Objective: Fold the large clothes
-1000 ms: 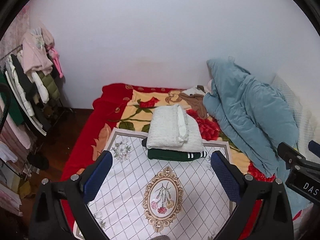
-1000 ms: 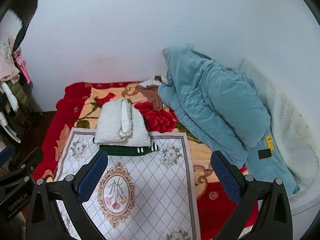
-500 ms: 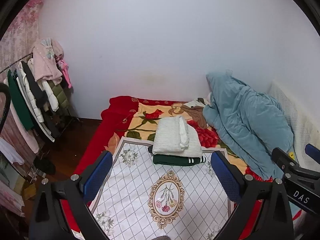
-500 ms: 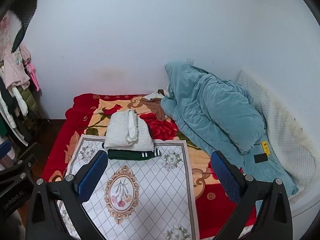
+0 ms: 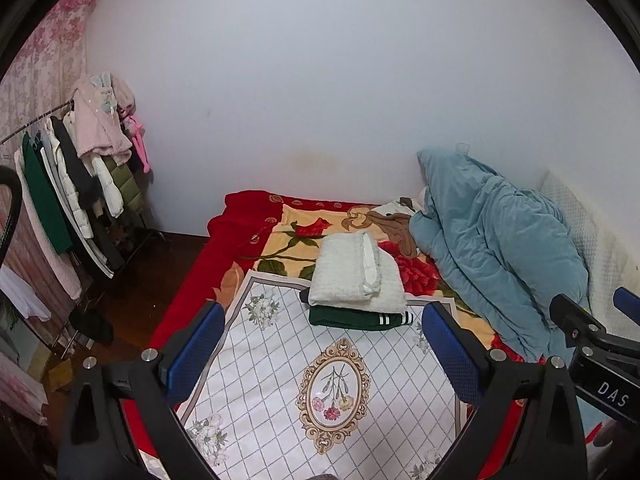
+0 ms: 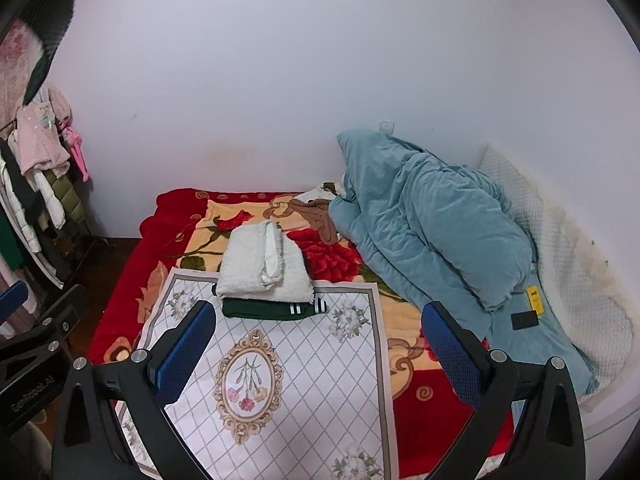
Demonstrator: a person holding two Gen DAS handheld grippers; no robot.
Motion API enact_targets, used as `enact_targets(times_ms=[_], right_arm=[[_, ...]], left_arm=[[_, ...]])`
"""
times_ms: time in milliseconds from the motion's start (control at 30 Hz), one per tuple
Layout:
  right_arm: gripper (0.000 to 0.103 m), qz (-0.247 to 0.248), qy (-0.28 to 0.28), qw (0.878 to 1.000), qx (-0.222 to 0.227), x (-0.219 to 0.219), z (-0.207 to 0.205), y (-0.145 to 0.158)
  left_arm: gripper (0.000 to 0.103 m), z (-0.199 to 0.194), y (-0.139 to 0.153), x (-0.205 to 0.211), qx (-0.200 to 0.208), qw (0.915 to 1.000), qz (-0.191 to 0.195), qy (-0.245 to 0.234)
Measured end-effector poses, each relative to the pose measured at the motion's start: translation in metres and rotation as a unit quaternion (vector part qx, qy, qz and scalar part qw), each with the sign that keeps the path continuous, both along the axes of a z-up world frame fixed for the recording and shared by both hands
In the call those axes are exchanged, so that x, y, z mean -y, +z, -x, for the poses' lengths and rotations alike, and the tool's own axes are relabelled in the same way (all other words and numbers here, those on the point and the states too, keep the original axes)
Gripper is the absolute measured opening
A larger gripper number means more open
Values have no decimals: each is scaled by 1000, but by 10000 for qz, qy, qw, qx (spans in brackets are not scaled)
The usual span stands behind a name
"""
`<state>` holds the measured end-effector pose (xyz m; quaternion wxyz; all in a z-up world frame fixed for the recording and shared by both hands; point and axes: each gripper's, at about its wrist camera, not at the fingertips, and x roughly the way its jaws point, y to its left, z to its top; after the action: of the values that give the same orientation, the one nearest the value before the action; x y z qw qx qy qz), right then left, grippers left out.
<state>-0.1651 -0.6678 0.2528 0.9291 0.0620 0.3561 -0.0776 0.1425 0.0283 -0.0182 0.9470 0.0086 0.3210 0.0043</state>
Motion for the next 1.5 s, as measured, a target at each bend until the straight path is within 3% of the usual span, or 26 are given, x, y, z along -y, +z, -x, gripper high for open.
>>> enact_targets(times_ms=[1500], right_arm=[[103, 78, 123, 9999, 29, -10, 4, 2]], left_arm=[[101, 10, 6, -10, 17, 9999, -112, 100]])
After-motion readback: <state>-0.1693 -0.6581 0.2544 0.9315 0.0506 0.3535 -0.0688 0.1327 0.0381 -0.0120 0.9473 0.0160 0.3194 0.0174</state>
